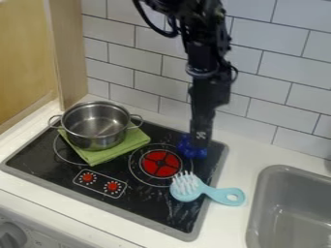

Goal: Move the blue object to the bottom left burner

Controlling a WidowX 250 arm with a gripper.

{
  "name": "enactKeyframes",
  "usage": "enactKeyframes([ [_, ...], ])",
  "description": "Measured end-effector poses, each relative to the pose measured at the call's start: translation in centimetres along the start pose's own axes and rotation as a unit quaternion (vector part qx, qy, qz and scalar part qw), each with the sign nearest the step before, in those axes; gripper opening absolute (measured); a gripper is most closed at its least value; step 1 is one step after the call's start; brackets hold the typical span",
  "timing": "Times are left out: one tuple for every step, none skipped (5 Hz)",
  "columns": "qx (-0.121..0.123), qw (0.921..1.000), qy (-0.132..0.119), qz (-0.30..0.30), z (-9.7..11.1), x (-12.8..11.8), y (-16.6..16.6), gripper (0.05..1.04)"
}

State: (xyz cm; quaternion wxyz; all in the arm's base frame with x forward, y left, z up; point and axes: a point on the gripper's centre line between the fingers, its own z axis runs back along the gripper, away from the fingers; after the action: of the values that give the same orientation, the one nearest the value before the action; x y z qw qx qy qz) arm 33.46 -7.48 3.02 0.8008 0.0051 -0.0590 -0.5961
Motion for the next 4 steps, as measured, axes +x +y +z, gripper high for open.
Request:
enactKeyframes([
  [-0.003, 0.9999, 0.004, -0.009, -0.7, 0.3, 0.3, 0.999],
  [-0.017, 0.9997, 0.015, -0.012, -1.9, 0.0, 0.1, 0.999],
  [-0.021, 0.9994, 0.024, -0.016, -2.5, -0.3, 0.0, 0.999],
  [-0.015, 0.9995, 0.025, -0.016, -2.5, -0.6, 0.3, 0.943],
])
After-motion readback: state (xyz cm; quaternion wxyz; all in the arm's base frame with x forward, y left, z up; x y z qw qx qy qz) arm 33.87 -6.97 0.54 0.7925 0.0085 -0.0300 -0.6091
